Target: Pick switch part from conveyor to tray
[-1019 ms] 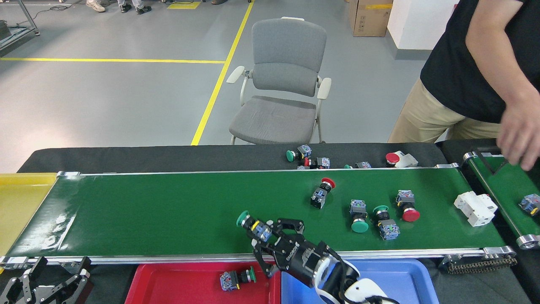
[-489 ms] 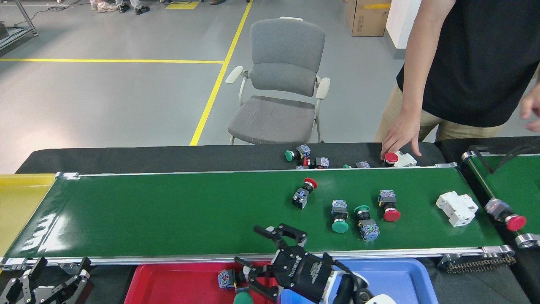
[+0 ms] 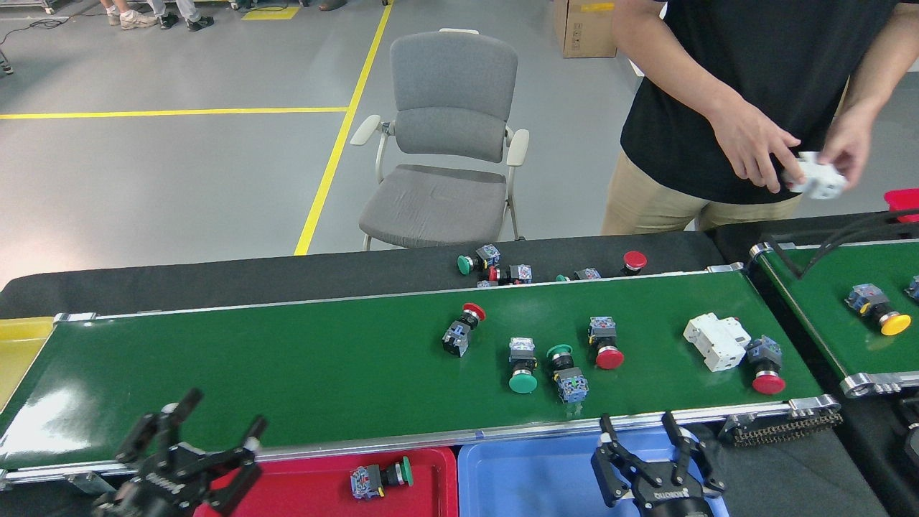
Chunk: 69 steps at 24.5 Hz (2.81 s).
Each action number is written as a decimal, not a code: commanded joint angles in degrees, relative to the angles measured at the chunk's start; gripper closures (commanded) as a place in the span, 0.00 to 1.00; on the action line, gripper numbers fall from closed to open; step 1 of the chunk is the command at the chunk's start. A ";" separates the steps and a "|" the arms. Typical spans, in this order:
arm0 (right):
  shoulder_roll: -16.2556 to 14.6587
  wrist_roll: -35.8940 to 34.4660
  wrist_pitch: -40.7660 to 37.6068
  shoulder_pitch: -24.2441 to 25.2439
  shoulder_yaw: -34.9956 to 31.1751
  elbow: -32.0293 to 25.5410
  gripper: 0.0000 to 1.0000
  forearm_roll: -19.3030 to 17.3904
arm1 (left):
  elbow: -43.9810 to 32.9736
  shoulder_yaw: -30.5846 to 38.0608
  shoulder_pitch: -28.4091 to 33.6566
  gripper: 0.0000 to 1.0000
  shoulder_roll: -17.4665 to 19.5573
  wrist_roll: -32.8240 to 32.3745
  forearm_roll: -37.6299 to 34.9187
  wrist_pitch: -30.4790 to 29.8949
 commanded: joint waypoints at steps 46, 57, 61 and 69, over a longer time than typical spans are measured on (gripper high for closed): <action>0.12 9.17 -31.93 -11.18 23.33 3.21 0.01 5.72 | 13.86 -3.13 -9.65 0.94 6.95 1.31 2.56 -13.41; 0.73 9.17 -35.27 -3.97 11.81 -3.03 0.00 5.02 | -2.13 1.53 13.11 0.00 3.61 1.39 2.91 -13.41; 5.66 6.18 -33.08 3.06 -6.20 -4.17 0.02 2.38 | -2.57 7.15 16.01 0.00 2.73 2.10 3.26 -13.41; 5.04 -1.64 -7.33 6.84 -12.18 -3.99 0.02 1.85 | -3.28 26.22 16.80 0.00 -10.01 2.27 2.91 0.22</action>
